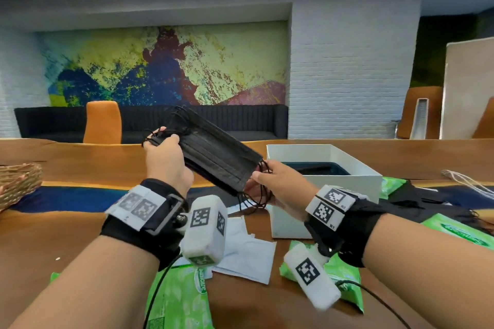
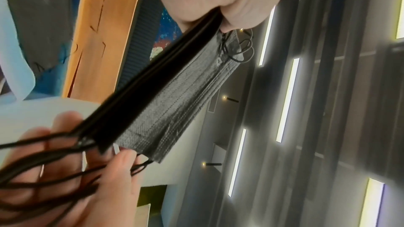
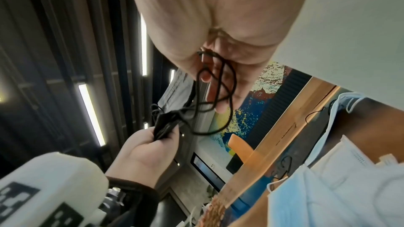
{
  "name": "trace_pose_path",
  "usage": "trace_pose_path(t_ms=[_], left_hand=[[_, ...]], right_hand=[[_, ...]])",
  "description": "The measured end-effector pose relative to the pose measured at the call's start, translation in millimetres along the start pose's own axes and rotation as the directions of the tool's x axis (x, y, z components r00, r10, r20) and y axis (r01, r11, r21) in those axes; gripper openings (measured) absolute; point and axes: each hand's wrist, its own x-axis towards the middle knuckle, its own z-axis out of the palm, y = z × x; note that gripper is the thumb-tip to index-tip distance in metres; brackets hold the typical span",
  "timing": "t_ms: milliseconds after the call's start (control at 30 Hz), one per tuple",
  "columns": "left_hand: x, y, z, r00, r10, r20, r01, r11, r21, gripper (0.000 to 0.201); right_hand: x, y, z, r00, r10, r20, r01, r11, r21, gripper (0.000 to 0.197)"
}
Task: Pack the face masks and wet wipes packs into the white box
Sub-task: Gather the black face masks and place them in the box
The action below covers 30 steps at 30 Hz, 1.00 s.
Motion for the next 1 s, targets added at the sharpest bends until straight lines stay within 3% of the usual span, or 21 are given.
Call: trace_pose_path(t_ms=[133,167,233,300,367,400,433,467,500,567,633,767,900,1000], left_hand=[[-26,8,27,0.995,-0.04,-0.088,0.043,0.999,0.031,0.033],[-28,7,34,0.995,-0.04,-0.09,0.051,0.99,0.129,0.032],[-37,1,49,0.998,0.046,-0.033,-0.024,0.871,0.491,0.024],[-42,-6,61,0.998,0.062,0.026,-0.066,0.85,0.523,0.025],[-58,-12,73,0.979,0.133,0.155,-0.205,0.655,0.728,0.023],[-65,-18,79,0.971,0.155,0.183,-0.24,0.626,0.742,0.023],[-69,-19,88,0.985,0.1,0.142,-0.167,0.769,0.617,0.022],[-75,-15,95,0.989,-0.086,0.123,0.039,0.939,0.343,0.017],[-77,-14,96,0.97,-0.162,0.179,0.146,0.984,0.1,0.014],[-76,-18,99,0.941,-0.224,0.252,0.237,0.971,-0.021,0.018],[-73,-20,96,0.888,-0.266,0.375,0.238,0.964,0.119,0.021],[-69,-25,97,0.786,-0.326,0.525,0.164,0.929,0.332,0.039],[-69,-33,105,0.76,-0.267,0.593,0.044,0.931,0.363,0.05],[-70,-38,115,0.748,-0.239,0.619,-0.031,0.919,0.393,0.035]], right_hand=[[-20,-12,-27,0.999,0.046,0.001,-0.044,0.943,0.33,0.009],[-24,-13,-34,0.999,0.041,0.015,-0.044,0.932,0.36,0.011],[-30,-11,-45,1.0,0.024,0.014,-0.027,0.939,0.344,0.021],[-32,-9,-56,0.999,0.004,-0.047,0.011,0.949,0.316,0.029],[-33,-9,-69,0.99,-0.019,-0.139,0.067,0.936,0.346,0.034],[-31,-9,-78,0.98,-0.029,-0.196,0.099,0.929,0.356,0.035],[-31,-11,-89,0.966,-0.039,-0.254,0.128,0.931,0.342,0.036],[-30,-12,-100,0.948,-0.048,-0.315,0.15,0.939,0.309,0.036],[-29,-14,-112,0.928,-0.055,-0.368,0.165,0.947,0.276,0.034],[-29,-16,-138,0.884,-0.05,-0.465,0.179,0.954,0.239,0.031],[-31,-16,-161,0.853,-0.032,-0.521,0.169,0.961,0.218,0.031],[-33,-11,-187,0.866,-0.049,-0.498,0.089,0.994,0.057,0.027],[-27,-4,-192,0.884,-0.046,-0.465,0.058,0.998,0.012,0.023],[-22,-2,-196,0.876,-0.055,-0.48,0.113,0.989,0.092,0.013]])
